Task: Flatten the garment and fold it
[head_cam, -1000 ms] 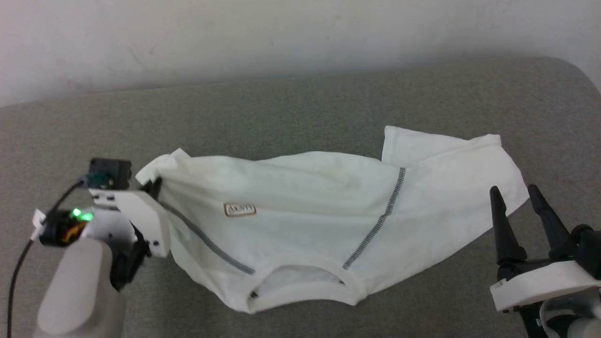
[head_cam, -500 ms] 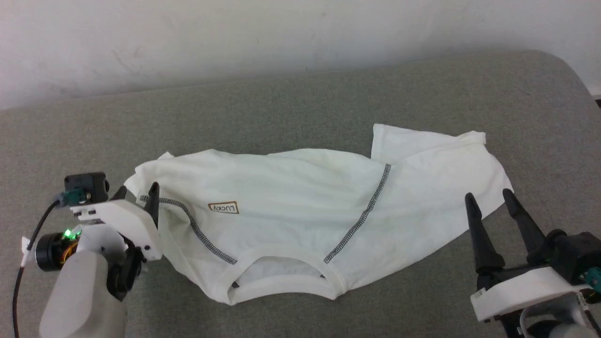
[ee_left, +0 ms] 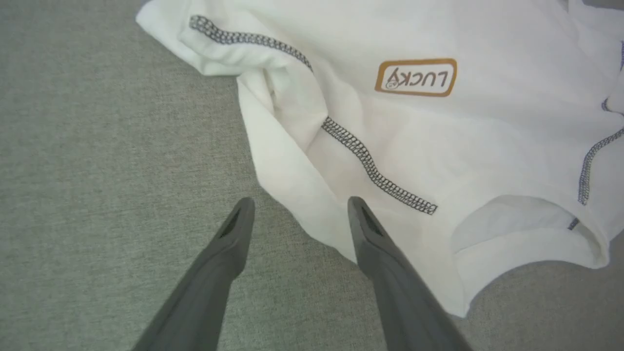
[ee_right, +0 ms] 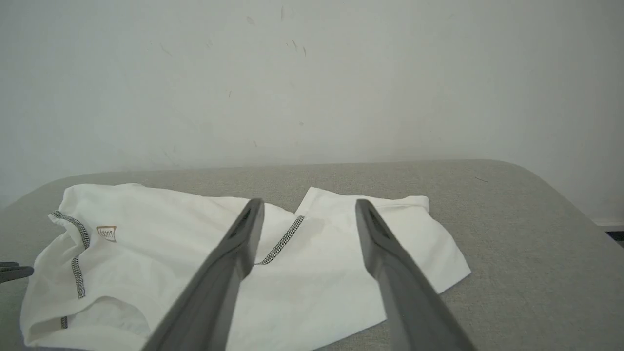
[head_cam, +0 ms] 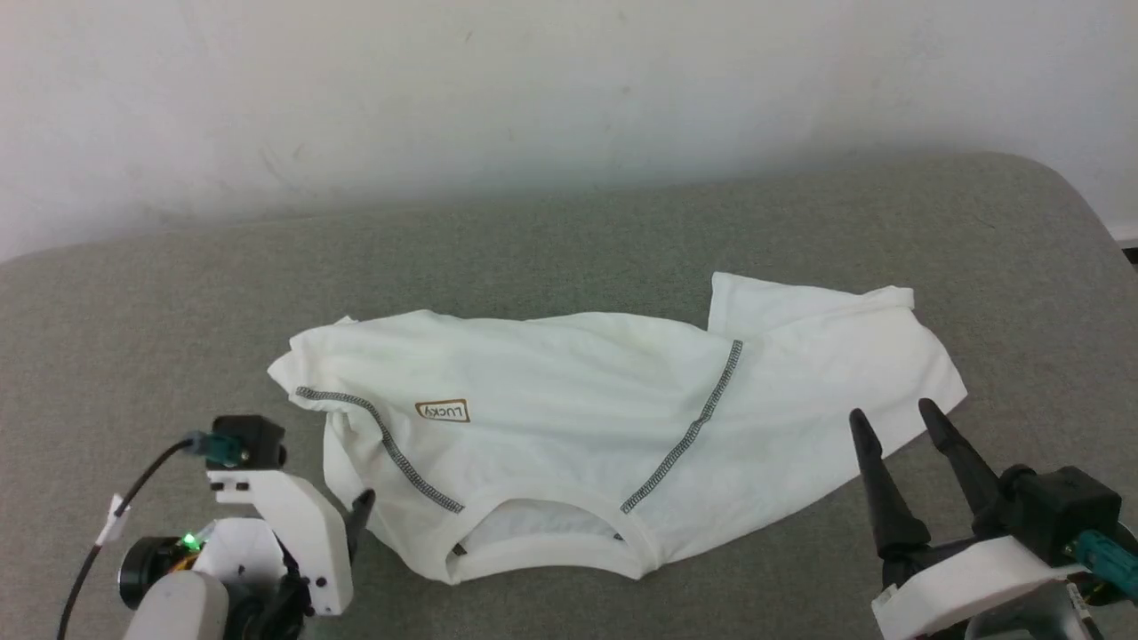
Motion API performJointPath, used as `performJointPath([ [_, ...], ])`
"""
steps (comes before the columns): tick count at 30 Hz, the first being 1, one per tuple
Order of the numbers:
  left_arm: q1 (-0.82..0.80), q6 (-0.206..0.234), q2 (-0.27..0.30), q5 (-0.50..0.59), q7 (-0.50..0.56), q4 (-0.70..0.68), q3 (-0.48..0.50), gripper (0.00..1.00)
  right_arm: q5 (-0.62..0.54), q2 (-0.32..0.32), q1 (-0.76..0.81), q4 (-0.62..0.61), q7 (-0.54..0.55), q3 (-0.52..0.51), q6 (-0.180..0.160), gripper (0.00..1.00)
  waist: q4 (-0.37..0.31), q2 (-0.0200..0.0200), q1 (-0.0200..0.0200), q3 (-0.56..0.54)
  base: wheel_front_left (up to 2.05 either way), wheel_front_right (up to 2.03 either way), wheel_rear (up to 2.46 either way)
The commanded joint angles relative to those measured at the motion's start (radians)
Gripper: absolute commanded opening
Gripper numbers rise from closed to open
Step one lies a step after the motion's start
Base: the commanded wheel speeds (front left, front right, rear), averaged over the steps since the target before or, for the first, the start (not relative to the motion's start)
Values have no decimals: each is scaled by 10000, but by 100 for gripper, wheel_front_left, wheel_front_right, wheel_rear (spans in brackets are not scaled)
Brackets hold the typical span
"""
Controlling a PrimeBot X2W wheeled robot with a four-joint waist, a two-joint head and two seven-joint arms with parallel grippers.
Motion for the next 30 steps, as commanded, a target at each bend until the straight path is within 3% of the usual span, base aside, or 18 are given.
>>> performJointPath([
  [1, 73, -77, 62, -41, 251, 25, -111, 100, 67, -2, 59, -50, 58, 34, -9, 100, -99, 0, 2, 108, 0, 0, 0],
  [11, -402, -307, -21, 114, 1469, 1649, -1167, 100, 313, -86, -131, 182, 286, 99, -9, 100, -464, 0, 2, 581, 0, 0, 0],
  [12, -375, -351, -83, 26, 1624, 1754, -1269, 70, 349, -119, -129, 235, 348, 65, -9, 100, -471, 0, 2, 594, 0, 0, 0],
  [14, -294, -408, -161, -124, 1755, 1847, -1380, 0, 437, -249, -126, 456, 651, 59, -9, 100, -480, 0, 2, 605, 0, 0, 0],
  [22, -94, -118, -261, -126, 72, 1013, -924, 0, 1407, -1260, -772, 2113, 2440, 617, -9, 100, -26, 0, 2, 687, 0, 0, 0],
  [30, -12, 146, -365, 118, -1258, -167, -761, 0, 2501, -1954, -2341, 4166, 3731, 1858, -9, 100, 504, 0, 2, 948, 0, 0, 0],
])
